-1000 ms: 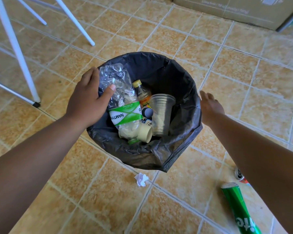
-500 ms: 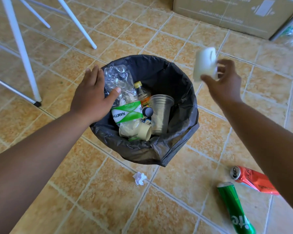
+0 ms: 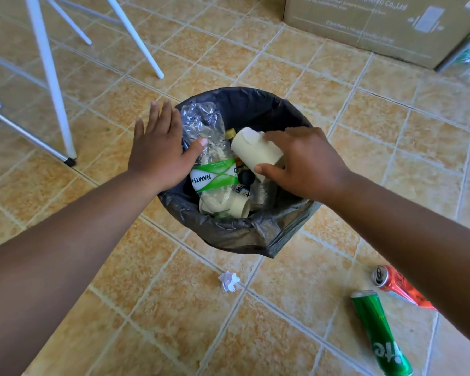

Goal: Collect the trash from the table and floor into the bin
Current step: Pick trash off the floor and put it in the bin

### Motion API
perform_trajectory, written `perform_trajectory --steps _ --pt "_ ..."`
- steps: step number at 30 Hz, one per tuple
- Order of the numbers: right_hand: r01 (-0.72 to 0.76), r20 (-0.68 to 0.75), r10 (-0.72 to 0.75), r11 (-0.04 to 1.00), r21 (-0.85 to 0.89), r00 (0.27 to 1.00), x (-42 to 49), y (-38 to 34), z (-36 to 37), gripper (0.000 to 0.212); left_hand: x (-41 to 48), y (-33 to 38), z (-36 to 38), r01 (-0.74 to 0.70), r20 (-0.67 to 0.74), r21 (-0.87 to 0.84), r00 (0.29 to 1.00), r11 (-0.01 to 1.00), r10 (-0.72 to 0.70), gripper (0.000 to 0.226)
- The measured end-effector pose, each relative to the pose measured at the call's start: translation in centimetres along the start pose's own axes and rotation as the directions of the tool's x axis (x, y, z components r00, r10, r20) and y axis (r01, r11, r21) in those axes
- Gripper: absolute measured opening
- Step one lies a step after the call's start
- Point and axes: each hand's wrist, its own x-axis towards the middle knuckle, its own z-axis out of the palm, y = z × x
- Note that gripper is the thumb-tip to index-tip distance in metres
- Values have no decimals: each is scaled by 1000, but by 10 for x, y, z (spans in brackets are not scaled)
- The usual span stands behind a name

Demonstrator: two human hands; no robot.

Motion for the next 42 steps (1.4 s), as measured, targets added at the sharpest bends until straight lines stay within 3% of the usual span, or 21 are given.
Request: perform_trajectory --steps 3,5,8,10,13,15,18,21,25,28,32,36,39,42 --pt "22 -73 -17 997 74 997 -5 0 -1 65 1 0 0 -17 -1 -26 1000 1000 17 94" --pt "121 -209 -94 985 122 973 -12 -7 -5 58 1 -1 1 -14 9 -36 1000 999 14 96" --pt "383 -453 -265 904 190 851 -26 -29 -13 39 3 -1 2 -17 1 -49 1000 999 17 95" --pt "543 -485 -381 802 251 787 -40 -52 -14 30 4 -2 2 -18 -8 -64 1000 998 18 93" --pt "694 -427 -557 651 307 712 -70 -88 9 20 5 -2 3 -11 2 -70 1000 997 11 89" --pt "734 -305 -668 605 308 679 -91 -100 38 18 5 -2 3 -15 1 -67 1000 998 15 88" --pt "735 100 -776 624 267 623 -110 -98 86 27 4 -3 3 -9 4 -69 1000 998 10 87" --pt "692 429 -669 711 128 608 -117 -85 128 35 3 -2 2 -10 2 -74 1000 997 11 87" --pt "601 625 -487 798 35 610 -118 -66 166 56 3 -1 2 -7 7 -85 1000 996 8 86" --pt "637 624 -511 770 28 591 -119 -58 180 58 3 -1 2 -6 3 -89 1000 996 6 86" --pt "703 564 -587 711 16 581 -122 -62 184 29 3 -2 2 -5 2 -101 1000 995 5 85" --pt "714 558 -621 696 71 550 -122 -69 174 18 3 -1 2 -5 -5 -108 1000 994 5 84" --pt "720 479 -680 681 132 556 -122 -84 147 20 3 -1 1 -4 -6 -115 1000 993 4 84" --pt "678 296 -761 649 345 578 -120 -109 98 23 2 -1 2 -8 -8 -120 1000 993 7 83"
